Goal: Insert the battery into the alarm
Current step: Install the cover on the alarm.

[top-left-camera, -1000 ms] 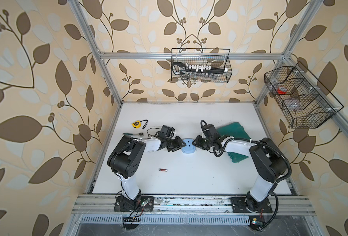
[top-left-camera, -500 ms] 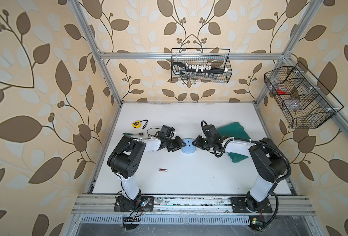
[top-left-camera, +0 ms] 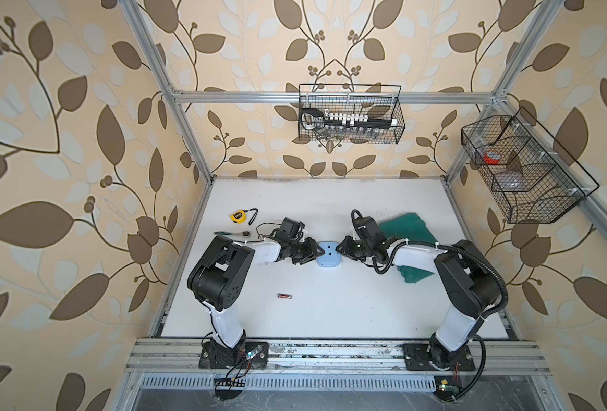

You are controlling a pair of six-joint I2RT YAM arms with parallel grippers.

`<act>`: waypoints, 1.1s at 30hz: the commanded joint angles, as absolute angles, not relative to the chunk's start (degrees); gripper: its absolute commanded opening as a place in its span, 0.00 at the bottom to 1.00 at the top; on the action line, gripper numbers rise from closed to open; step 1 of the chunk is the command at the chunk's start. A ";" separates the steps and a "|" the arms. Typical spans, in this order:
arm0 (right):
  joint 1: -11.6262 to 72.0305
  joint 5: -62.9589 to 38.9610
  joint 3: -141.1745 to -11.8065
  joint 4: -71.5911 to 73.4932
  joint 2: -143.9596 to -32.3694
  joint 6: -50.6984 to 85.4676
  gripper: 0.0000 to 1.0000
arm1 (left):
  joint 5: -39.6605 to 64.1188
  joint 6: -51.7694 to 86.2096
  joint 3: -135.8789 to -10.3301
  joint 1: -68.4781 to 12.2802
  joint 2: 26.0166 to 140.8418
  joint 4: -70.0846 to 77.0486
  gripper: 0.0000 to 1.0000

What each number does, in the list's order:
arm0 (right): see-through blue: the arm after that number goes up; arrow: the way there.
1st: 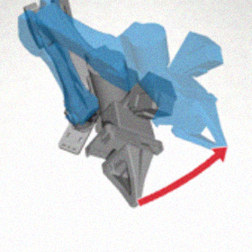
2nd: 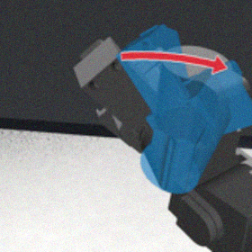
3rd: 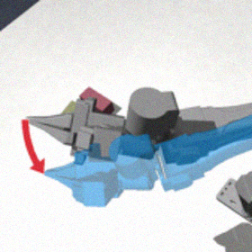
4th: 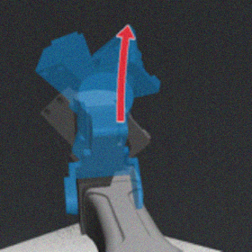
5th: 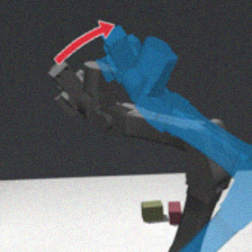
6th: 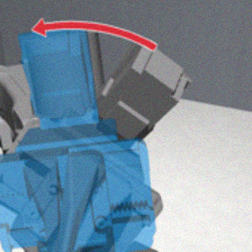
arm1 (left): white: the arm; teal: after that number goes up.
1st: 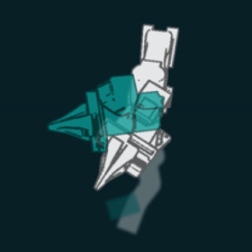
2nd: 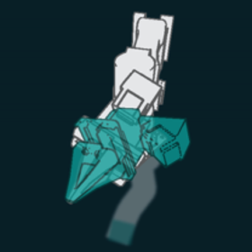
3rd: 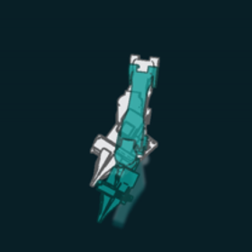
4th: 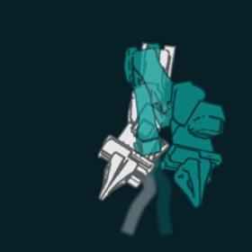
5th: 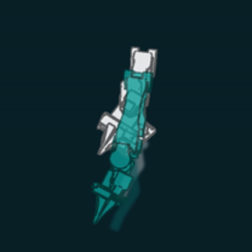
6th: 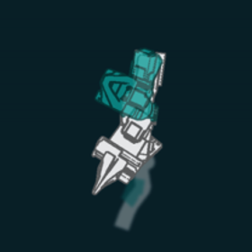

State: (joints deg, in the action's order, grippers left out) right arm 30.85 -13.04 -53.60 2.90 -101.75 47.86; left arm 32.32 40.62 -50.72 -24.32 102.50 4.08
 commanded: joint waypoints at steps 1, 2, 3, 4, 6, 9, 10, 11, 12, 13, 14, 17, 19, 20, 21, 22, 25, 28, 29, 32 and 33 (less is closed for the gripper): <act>31.21 -11.09 -52.67 0.47 -100.65 45.98 0.22 | 29.09 39.73 -49.49 -24.87 104.77 -2.46 0.44; 31.26 -11.15 -52.77 0.44 -100.56 45.88 0.22 | 29.01 39.73 -49.48 -24.87 104.68 -2.46 0.44; 31.15 -11.52 -52.91 0.44 -100.55 45.78 0.23 | 29.00 39.73 -49.53 -24.87 104.68 -2.46 0.44; 31.20 -11.69 -52.98 0.49 -100.50 45.79 0.26 | 29.00 39.73 -49.48 -24.87 104.68 -2.46 0.44; 31.24 -11.80 -52.95 0.98 -100.09 45.69 0.36 | 28.92 39.73 -49.52 -24.85 104.68 -2.46 0.44; 31.23 -11.67 -52.55 1.93 -99.54 45.62 0.42 | 28.89 39.70 -49.49 -24.87 104.68 -2.52 0.44; 31.23 -11.61 -52.49 1.93 -99.77 45.61 0.42 | 28.92 39.73 -49.48 -24.87 104.75 -2.54 0.44; 31.27 -11.71 -52.59 1.93 -100.21 45.62 0.41 | 28.92 39.72 -49.48 -24.87 104.73 -2.54 0.44; 31.23 -11.86 -52.60 1.92 -100.70 45.60 0.39 | 28.92 39.73 -49.48 -24.87 104.76 -2.47 0.44; 31.25 -12.08 -52.60 1.85 -101.18 45.69 0.38 | 28.90 39.73 -49.53 -24.87 104.73 -2.55 0.44; 31.25 -12.29 -52.61 1.89 -101.72 45.77 0.37 | 28.92 39.68 -49.48 -24.87 104.68 -2.51 0.44; 31.21 -12.01 -52.55 1.59 -102.86 45.79 0.33 | 28.89 39.63 -49.50 -24.87 104.71 -2.53 0.44; 31.19 -11.75 -52.56 1.01 -103.26 45.62 0.28 | 29.00 39.64 -49.57 -24.87 104.77 -2.55 0.44; 31.17 -11.72 -52.64 0.88 -103.19 45.43 0.26 | 29.00 39.64 -49.53 -24.87 104.77 -2.47 0.44; 31.18 -11.73 -52.56 0.93 -102.95 45.48 0.24 | 29.00 39.64 -49.53 -24.87 104.77 -2.46 0.44; 31.16 -11.55 -52.51 0.90 -102.61 45.44 0.23 | 29.00 39.64 -49.48 -24.87 104.77 -2.46 0.44; 31.21 -10.40 -52.69 0.38 -101.00 45.01 0.27 | 28.70 39.64 -49.42 -24.87 104.68 -2.55 0.45; 31.52 -8.27 -52.84 -0.46 -99.15 43.83 0.41 | 28.65 39.79 -49.14 -24.87 104.14 -2.14 0.47; 31.80 -6.77 -52.92 -1.22 -98.46 43.45 0.45 | 28.65 39.89 -48.85 -24.87 103.70 -1.74 0.50; 33.42 -1.14 -53.08 -2.96 -96.27 42.24 0.56 | 28.00 39.99 -47.96 -24.87 101.91 -0.69 0.59; 34.18 0.56 -53.04 -3.48 -95.54 41.74 0.63 | 27.87 39.95 -47.52 -24.87 101.12 -0.18 0.62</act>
